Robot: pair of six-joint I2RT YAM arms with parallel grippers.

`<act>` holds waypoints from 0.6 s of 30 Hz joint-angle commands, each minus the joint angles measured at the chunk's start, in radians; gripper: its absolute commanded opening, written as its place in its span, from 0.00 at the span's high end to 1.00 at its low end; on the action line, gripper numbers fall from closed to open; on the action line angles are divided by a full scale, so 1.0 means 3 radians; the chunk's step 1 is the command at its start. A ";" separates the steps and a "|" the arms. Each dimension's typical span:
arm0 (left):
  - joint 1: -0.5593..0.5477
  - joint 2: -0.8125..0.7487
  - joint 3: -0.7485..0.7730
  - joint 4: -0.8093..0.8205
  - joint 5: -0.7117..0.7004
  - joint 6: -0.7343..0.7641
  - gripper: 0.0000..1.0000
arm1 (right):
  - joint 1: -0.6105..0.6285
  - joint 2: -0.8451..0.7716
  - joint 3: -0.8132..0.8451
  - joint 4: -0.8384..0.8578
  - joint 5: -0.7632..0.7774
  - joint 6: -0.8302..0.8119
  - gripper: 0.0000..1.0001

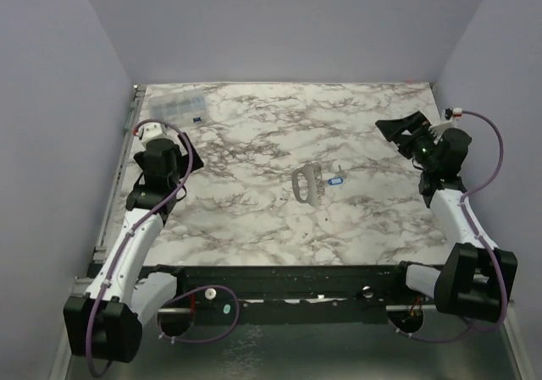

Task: Put the keys on the keyring

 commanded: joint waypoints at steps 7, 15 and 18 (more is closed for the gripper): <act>-0.0986 0.0633 0.0232 -0.0197 0.0519 0.0409 0.02 | 0.0018 -0.0030 0.0302 -0.2152 0.0391 -0.0365 0.00; -0.1677 0.0812 0.0357 -0.0274 0.0414 0.0636 0.07 | 0.0211 -0.0324 0.0292 -0.2780 0.1141 -0.0569 0.00; -0.1943 0.0959 0.0459 -0.0298 0.0248 0.0811 0.11 | 0.0269 -0.0381 0.0273 -0.2903 0.1166 -0.0608 0.00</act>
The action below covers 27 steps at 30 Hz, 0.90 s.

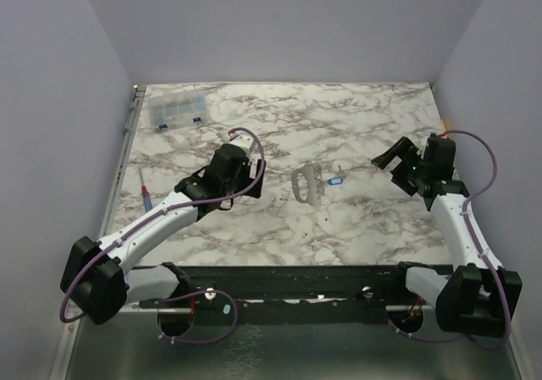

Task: Put the keys on the keyring

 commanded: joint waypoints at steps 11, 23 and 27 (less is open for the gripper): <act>-0.0936 0.0339 -0.0110 0.0282 -0.0067 0.0464 0.31 | 0.0582 0.0090 -0.0095 -0.0142 0.0232 -0.0070 0.05; -0.1513 0.0405 -0.0462 0.1571 -0.0581 0.0480 0.43 | 0.0595 -0.0244 -0.0644 0.0823 -0.0582 -0.0311 0.06; -0.1515 0.0671 -0.0662 0.2410 -0.0208 0.0903 0.44 | 0.0593 -0.0396 -0.0708 0.0843 -0.0579 -0.0338 0.05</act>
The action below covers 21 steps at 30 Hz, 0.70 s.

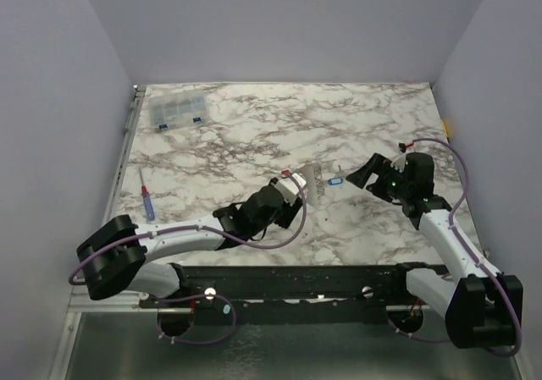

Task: Put the keys on the keyring

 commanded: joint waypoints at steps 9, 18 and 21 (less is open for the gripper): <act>-0.0003 0.1166 0.0171 0.1431 0.1032 0.1224 0.52 | 0.0017 -0.0391 0.0029 -0.0056 0.0340 0.0037 0.01; 0.0020 0.1643 0.0418 0.1652 0.1255 0.1495 0.58 | 0.0036 -0.0469 0.0066 -0.0167 0.0561 0.0022 0.00; 0.0068 0.1754 0.0491 0.1654 0.1205 0.1612 0.62 | 0.0078 -0.0480 0.0077 -0.0164 0.0599 -0.0016 0.00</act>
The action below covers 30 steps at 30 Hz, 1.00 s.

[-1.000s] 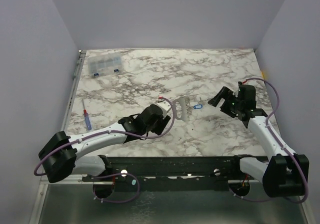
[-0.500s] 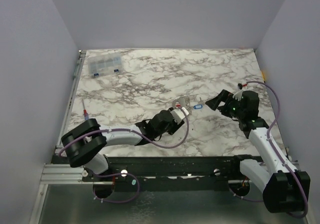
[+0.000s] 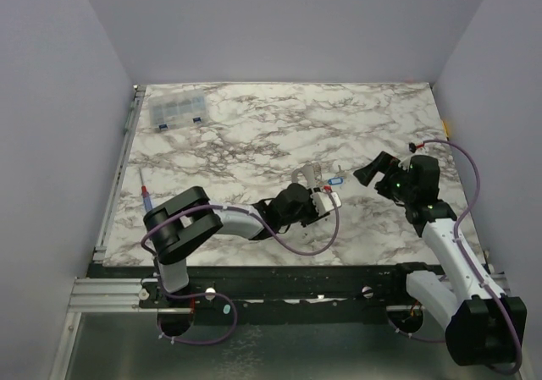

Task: Put the keys on the keyring

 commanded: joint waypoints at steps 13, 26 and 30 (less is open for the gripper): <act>0.0247 0.0479 0.0376 0.0172 0.0370 0.0443 0.73 | 0.0147 -0.0025 0.0133 -0.0092 0.0213 -0.0073 0.00; 0.0253 0.0647 0.0448 0.0172 0.0278 0.0480 0.81 | 0.0204 -0.0023 0.0118 -0.0073 0.0200 -0.0074 0.00; 0.0251 0.0670 0.0471 0.0171 0.0158 0.0456 0.81 | 0.0219 -0.0026 0.0122 -0.0072 0.0191 -0.0074 0.00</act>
